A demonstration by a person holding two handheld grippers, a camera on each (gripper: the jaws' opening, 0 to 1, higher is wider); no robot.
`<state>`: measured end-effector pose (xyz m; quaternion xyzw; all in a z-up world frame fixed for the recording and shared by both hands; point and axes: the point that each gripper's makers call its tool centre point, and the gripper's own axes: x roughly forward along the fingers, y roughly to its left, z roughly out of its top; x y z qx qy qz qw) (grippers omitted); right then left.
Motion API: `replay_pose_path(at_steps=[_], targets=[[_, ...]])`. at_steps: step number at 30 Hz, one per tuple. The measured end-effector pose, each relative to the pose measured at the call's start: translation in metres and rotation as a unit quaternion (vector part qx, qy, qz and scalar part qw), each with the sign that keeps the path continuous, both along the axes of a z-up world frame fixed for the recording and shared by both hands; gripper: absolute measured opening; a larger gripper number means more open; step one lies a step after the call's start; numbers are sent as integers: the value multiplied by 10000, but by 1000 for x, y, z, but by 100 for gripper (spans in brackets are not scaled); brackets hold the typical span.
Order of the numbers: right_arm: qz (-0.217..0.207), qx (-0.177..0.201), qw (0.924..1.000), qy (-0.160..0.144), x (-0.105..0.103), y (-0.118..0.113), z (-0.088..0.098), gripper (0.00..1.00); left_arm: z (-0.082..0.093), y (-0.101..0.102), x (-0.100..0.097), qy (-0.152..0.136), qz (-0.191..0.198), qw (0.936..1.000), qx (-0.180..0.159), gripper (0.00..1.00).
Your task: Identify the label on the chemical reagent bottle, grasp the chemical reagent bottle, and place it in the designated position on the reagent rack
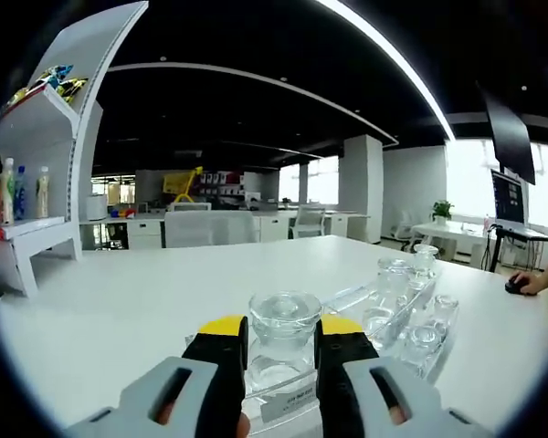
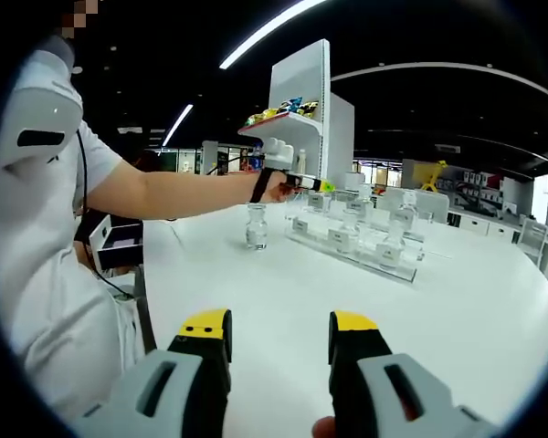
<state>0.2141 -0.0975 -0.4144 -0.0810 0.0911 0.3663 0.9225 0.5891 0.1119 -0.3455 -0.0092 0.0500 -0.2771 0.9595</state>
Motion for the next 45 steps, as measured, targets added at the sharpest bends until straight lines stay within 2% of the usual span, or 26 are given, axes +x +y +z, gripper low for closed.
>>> replay_pose_path(at_steps=[5,11,15,23,28,35,45], targets=[[6,-17,10000,32,-1,1,-3,41,0,2,2,-54,121,9999,17,33],[-27,14,10000,46,-2,-1,-5,41,0,-1,2,-72,70,9999,10,39],[-15,9,10000,63,-3,0,-6,41,2,2,2,-67,152,9999,38,45],[-19,-1,10000,55,-3,-1,-6,40,4,6,2,-27,193,9998,-18,63],[2,-17,10000,67,-3,1,-7,40,14,3,-6,-122,73,9998,-103,63],[13,-23,10000,60,-4,2,-6,40,24,-3,-23,-264,-132,9996,13,77],[17,-30,10000,56,-4,3,-6,40,55,-3,-65,-467,-547,9964,-444,80]])
